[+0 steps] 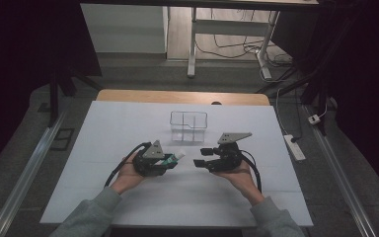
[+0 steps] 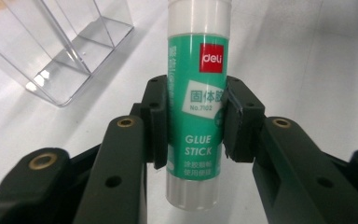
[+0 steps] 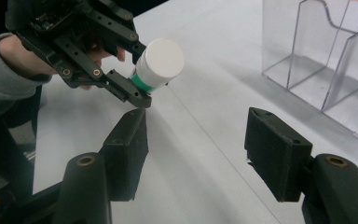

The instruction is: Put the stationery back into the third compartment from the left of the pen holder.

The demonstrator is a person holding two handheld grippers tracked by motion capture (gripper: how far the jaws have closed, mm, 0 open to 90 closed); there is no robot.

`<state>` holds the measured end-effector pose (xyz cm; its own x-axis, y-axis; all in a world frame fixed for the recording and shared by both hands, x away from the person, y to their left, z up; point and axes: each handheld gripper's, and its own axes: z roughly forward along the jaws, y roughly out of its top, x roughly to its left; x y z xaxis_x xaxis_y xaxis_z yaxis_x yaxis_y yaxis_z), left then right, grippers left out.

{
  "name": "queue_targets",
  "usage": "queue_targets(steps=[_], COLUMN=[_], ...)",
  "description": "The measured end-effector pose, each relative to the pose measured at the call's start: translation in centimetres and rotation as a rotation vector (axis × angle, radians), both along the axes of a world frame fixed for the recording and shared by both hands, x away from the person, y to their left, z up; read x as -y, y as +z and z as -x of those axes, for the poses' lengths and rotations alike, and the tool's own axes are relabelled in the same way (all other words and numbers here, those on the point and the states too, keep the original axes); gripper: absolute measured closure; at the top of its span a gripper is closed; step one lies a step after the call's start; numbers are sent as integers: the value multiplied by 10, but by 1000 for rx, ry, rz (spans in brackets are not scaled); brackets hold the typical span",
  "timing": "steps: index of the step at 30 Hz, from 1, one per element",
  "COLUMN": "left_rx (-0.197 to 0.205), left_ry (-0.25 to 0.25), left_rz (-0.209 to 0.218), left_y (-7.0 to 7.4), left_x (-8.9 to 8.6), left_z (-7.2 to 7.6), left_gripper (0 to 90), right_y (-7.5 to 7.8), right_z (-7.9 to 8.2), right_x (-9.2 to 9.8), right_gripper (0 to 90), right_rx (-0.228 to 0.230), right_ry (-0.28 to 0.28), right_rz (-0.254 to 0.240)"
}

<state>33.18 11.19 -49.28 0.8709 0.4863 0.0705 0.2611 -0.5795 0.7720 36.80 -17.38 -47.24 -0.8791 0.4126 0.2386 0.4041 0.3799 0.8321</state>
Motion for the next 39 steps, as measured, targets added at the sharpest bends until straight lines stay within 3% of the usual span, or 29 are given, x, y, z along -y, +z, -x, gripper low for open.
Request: queue_targets(steps=[13,26,31,39], left_rx=[18,45,49,62], left_ry=[10,10,-7,-15], left_rz=[23,33,16,-20], left_y=[0,-1,-3,-6], left_x=[7,15,21,28], left_z=[4,7,9,11], left_gripper=[643,643,642,638], right_y=[-4,-8,-10,-10], right_z=[8,10,11,11], right_x=[-15,-29,-32,-32], right_gripper=[396,425,469,600], right_rx=[41,17,21,15], right_ry=[-16,-14,-20,-28], right_rz=[-71,-102,-98,-142])
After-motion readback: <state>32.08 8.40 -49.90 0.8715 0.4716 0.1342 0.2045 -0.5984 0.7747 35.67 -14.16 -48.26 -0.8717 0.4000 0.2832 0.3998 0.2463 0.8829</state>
